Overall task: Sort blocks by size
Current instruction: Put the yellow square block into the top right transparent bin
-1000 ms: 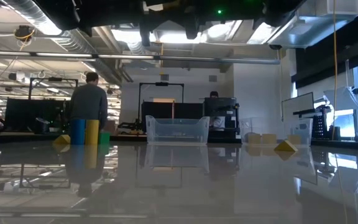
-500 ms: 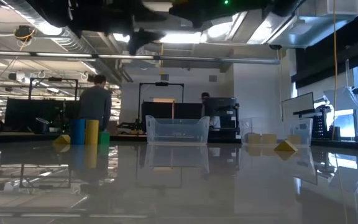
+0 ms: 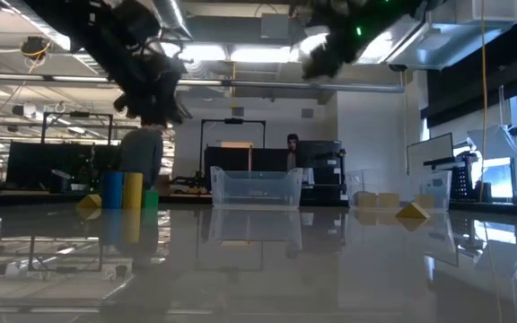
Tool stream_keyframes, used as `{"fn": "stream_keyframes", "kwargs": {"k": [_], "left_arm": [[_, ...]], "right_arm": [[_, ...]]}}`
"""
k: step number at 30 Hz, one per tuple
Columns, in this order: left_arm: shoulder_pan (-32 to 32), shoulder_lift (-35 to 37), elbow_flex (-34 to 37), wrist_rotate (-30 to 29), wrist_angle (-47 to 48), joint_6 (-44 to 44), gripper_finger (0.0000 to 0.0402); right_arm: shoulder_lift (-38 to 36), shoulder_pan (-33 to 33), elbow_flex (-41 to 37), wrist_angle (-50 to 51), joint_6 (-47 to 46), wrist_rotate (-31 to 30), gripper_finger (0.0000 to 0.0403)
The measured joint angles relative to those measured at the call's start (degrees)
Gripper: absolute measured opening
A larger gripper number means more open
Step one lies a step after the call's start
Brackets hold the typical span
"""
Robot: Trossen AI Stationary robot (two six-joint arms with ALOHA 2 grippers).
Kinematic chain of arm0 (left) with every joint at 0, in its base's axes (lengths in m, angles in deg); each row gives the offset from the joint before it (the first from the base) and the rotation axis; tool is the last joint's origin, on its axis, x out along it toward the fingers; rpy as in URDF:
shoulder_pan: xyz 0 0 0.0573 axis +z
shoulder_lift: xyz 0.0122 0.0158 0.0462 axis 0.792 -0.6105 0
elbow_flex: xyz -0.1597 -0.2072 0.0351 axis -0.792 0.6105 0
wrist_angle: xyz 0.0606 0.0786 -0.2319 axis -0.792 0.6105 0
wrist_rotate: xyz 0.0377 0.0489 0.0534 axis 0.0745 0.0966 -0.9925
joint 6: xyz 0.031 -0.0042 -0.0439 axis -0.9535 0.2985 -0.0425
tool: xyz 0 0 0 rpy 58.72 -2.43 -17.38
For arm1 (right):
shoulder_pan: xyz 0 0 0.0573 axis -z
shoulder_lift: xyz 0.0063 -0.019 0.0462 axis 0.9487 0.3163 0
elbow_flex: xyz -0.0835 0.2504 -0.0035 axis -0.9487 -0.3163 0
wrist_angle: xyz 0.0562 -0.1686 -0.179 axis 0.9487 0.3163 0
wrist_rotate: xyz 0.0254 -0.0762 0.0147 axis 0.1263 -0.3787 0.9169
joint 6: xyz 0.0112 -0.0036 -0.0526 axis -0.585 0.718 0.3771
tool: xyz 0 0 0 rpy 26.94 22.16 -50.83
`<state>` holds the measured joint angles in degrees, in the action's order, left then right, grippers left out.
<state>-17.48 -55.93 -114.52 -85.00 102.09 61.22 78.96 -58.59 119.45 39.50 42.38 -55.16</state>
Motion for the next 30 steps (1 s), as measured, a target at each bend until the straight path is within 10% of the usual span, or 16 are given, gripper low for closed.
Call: {"fn": "stream_keyframes", "kwargs": {"k": [15, 30], "left_arm": [[4.9, -8.6, 0.0, -5.7, 12.4, -0.5, 0.0235], [4.9, -9.4, 0.0, -3.8, 17.0, -7.7, 0.0235]], "right_arm": [[0.5, 28.0, -3.0, 19.8, -26.9, 16.2, 0.0138], [0.5, 33.2, -6.9, 19.0, -29.3, 23.2, 0.0225]]}}
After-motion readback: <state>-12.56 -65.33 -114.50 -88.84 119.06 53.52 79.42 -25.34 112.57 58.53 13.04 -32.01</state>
